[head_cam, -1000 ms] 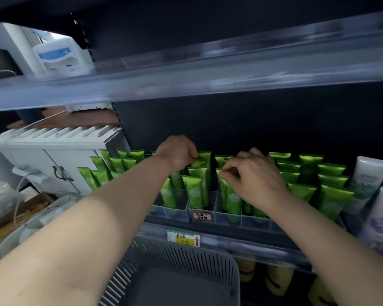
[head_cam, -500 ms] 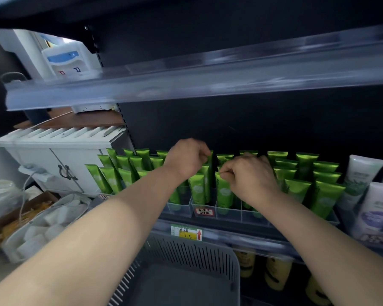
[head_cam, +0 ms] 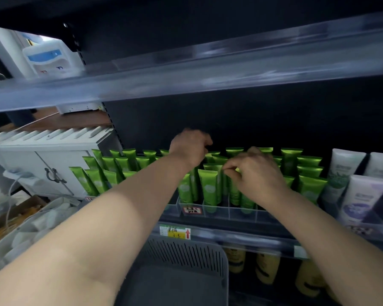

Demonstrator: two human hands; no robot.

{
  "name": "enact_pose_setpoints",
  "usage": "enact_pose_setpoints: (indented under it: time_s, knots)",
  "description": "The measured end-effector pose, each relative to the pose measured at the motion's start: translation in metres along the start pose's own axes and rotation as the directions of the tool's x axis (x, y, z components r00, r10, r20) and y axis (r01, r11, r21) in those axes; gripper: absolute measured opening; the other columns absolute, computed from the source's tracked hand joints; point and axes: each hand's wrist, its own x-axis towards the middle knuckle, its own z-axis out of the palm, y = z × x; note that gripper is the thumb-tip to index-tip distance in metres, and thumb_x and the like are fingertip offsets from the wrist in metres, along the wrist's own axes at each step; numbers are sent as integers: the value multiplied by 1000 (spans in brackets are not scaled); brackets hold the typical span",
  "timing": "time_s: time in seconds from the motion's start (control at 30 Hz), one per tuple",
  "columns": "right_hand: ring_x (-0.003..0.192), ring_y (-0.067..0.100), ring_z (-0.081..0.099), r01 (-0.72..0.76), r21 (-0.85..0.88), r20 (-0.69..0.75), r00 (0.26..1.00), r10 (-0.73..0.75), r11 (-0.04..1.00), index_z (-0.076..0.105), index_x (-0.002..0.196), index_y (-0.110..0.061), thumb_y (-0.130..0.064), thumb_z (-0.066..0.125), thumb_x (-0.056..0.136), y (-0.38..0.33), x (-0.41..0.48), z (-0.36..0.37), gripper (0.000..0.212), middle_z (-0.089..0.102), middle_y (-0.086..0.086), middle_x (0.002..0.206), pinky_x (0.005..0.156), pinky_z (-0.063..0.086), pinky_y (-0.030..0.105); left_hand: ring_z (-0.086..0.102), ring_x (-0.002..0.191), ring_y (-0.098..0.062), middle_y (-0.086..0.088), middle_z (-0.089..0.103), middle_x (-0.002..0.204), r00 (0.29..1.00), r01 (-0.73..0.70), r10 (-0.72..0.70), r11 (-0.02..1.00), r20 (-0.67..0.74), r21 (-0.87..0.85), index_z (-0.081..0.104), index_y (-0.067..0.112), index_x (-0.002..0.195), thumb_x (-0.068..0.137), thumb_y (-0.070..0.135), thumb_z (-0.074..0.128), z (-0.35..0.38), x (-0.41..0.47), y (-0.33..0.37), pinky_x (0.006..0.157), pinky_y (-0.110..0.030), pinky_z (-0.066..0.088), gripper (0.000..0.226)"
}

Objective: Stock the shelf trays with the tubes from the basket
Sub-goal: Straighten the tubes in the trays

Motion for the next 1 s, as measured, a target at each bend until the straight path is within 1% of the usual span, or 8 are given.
enact_pose_setpoints:
  time_s: [0.1,0.17,0.4,0.63,0.77,0.87,0.93,1.0]
  knots:
    - [104,16,49,5,0,-34,999,-5,1000,68,103,-35,-31,54,94,7,1,-1,17,67,-11,108,85,37,35,60,110,-19,4,67,115,994,50,-55,997,91,52,70,29,109,87,17,61,1,10,4,95,-33,49,27]
    - [106,16,49,7,-3,-38,999,-7,1000,68,105,-35,-31,54,94,10,2,-1,18,67,-11,110,85,36,35,63,105,-20,3,69,110,990,86,-92,995,106,56,73,27,101,84,17,62,5,15,5,93,-34,51,22]
    - [109,17,49,1,6,-35,999,-1,1000,68,108,-33,-33,57,92,18,1,-1,20,66,-11,113,88,34,35,59,108,-24,-2,68,112,998,64,-63,994,-12,84,72,26,103,87,22,60,12,22,12,91,-34,50,20]
    - [113,15,45,-13,-25,-2,1000,13,1000,65,113,-34,-38,59,90,15,-1,-5,24,65,-12,116,91,34,37,61,110,-19,3,69,115,995,86,-88,995,-41,-55,69,29,113,89,19,61,13,16,2,94,-30,48,26]
    - [113,16,45,-25,-30,-3,1000,25,999,65,113,-33,-36,59,90,12,-2,-5,24,65,-10,116,91,34,38,63,104,-12,8,72,107,992,-5,-19,983,-124,-185,72,29,106,90,19,63,2,9,2,94,-26,47,21]
    - [115,17,45,-40,-57,10,999,40,998,64,114,-35,-36,59,90,10,-4,-5,24,65,-9,116,92,34,38,64,98,-8,9,72,103,996,-85,84,967,-15,-238,74,27,101,85,24,70,-6,5,8,90,-21,47,17]
    - [117,17,44,-50,-68,21,998,51,996,64,115,-36,-37,58,91,9,-6,-6,25,65,-9,117,94,34,38,63,100,-8,9,71,106,989,-97,111,985,95,-141,72,27,105,85,24,71,-5,5,12,89,-19,45,21]
    - [118,17,44,-55,-64,20,998,56,996,63,116,-36,-37,59,91,9,-8,-5,26,64,-10,118,95,34,38,61,105,-10,9,70,111,986,-104,107,994,126,-34,72,26,107,86,22,67,0,7,14,90,-20,43,21]
